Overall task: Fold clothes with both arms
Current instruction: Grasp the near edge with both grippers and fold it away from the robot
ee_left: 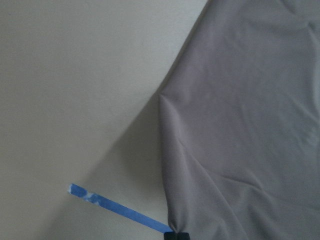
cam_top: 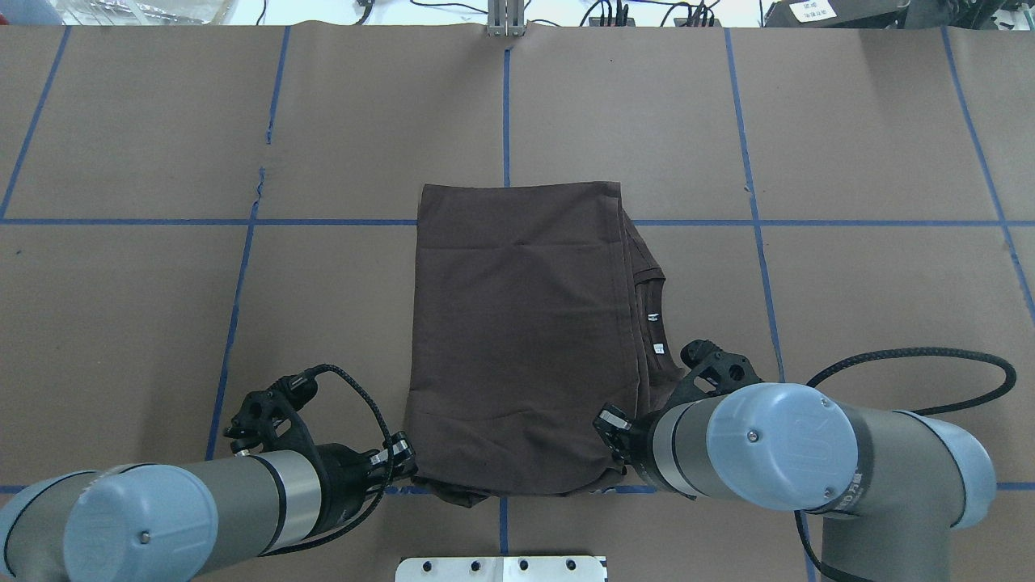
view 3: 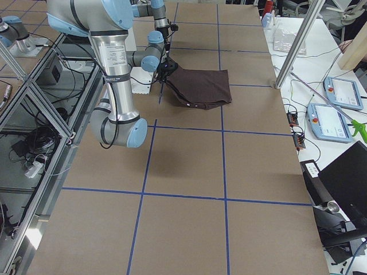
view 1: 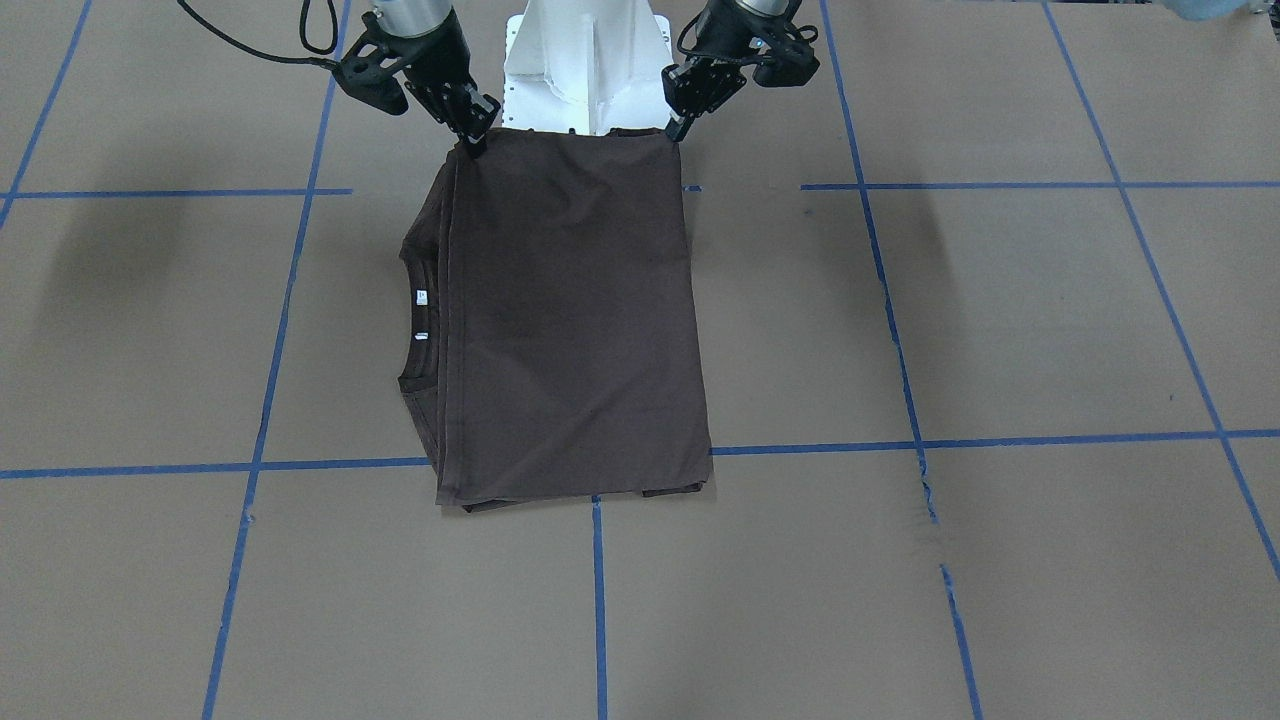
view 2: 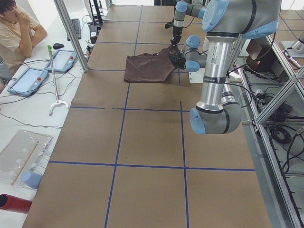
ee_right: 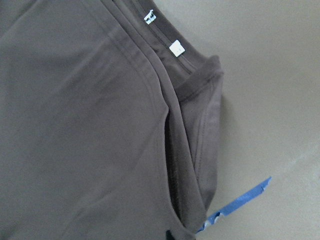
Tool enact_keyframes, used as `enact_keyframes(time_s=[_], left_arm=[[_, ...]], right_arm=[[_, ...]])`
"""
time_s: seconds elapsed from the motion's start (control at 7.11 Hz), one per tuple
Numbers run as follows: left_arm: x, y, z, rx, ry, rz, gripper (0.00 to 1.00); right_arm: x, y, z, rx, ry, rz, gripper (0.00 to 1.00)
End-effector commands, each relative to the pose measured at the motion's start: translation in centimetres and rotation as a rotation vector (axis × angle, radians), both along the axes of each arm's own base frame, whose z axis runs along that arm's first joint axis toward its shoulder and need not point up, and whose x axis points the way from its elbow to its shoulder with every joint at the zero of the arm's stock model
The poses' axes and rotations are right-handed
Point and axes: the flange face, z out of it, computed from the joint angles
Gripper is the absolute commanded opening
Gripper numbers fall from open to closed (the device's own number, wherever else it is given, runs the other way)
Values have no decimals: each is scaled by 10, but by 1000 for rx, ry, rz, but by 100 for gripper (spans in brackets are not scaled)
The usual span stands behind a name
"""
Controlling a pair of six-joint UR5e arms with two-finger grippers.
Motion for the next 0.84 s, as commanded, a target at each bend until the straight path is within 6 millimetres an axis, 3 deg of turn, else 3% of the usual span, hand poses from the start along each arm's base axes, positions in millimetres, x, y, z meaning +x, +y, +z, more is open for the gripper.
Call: enact_keyframes(time_s=[0.0,0.28,0.56,0.7], left_arm=[[-16,-74,-35,68,-41,-63,0],[-8,-134,-24,138,-127,-105,0],[4,-191,-24,151,-176,-164,0],[11,-208,-19,179,-167,-175,0]], right_arm=[[25,-65,-10,-29,-24,94,0],[9,-149,-21,-59,-1,182,0],[11,-187,-11,-48,10,200,0],[1,-208,-5,-53,-13,200,0]])
